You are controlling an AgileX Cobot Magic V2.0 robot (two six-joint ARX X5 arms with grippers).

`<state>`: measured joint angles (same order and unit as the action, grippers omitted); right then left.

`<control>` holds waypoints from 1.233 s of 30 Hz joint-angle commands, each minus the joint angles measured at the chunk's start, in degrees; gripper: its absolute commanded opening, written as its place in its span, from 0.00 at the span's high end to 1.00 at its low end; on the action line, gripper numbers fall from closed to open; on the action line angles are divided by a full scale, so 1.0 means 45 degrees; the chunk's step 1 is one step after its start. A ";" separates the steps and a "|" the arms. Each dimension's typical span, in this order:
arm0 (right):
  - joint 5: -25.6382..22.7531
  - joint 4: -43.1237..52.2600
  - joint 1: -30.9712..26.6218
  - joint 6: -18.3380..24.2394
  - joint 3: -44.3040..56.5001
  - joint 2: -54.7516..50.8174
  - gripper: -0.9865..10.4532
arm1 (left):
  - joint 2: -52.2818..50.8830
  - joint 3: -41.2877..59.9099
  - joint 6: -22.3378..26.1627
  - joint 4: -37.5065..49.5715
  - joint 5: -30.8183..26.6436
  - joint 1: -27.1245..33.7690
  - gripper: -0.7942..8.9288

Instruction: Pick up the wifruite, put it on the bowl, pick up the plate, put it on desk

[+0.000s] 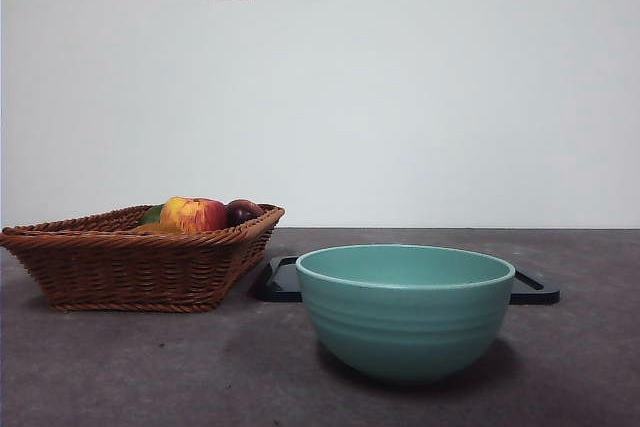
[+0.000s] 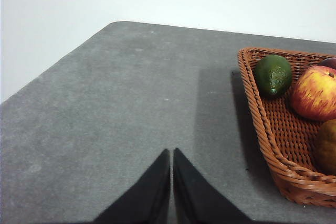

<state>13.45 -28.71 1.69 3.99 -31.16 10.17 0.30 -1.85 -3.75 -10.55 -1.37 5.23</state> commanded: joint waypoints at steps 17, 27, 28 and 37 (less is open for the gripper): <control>-0.1078 0.4469 -0.0005 -0.0418 0.5727 -0.2215 0.91 | -0.0029 0.0257 -0.0010 -0.0073 -0.0034 0.0034 0.91; -0.1336 0.4410 0.0000 -0.0670 0.6688 -0.2215 0.91 | -0.0029 0.0257 -0.0010 -0.0073 -0.0034 0.0034 0.91; -0.1336 0.4333 0.0000 -0.0782 0.6776 -0.2215 0.91 | -0.0029 0.0257 -0.0010 -0.0068 -0.0034 0.0034 0.91; -0.1365 0.4226 0.0000 -0.0884 0.6785 -0.2215 0.91 | -0.0029 0.0257 -0.0010 -0.0063 -0.0034 0.0034 0.91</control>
<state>7.38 -9.69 1.72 1.02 -1.08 0.36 0.30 -1.85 -3.77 -10.55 -1.39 5.23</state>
